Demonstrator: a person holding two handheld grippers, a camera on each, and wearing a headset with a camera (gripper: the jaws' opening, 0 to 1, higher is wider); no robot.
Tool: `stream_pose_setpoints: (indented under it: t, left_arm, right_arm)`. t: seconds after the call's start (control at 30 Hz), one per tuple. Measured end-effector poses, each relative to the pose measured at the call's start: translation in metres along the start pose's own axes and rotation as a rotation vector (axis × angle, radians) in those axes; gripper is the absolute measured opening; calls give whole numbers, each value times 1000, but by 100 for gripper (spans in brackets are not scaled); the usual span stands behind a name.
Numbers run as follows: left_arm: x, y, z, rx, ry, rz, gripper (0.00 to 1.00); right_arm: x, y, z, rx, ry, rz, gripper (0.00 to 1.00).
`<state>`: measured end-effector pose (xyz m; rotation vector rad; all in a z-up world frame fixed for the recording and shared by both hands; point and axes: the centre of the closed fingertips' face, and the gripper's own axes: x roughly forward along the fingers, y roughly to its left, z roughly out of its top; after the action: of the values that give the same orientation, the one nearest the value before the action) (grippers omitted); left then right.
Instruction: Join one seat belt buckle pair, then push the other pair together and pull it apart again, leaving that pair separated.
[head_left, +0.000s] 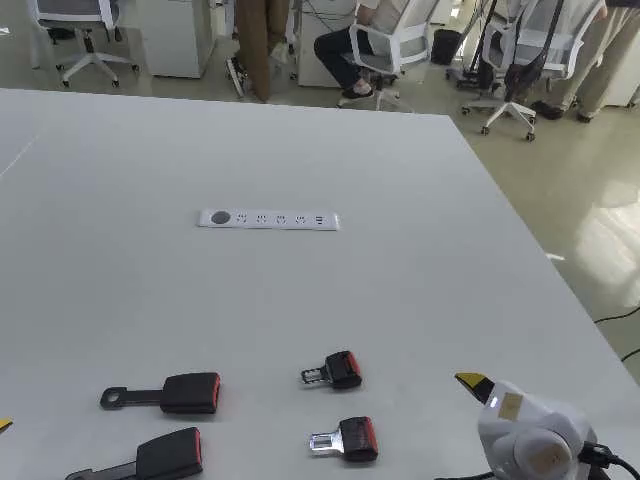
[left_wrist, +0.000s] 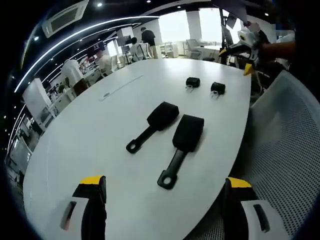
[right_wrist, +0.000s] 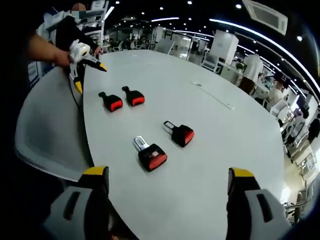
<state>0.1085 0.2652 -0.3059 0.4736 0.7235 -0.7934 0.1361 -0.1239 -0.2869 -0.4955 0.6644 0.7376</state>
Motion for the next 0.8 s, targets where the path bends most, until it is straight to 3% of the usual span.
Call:
stream_pose_setpoints:
  t: [0.8]
  left_arm:
    - [-1, 0, 2, -7, -7, 4, 98]
  right_arm:
    - [2, 8, -1, -24, 11, 13, 98]
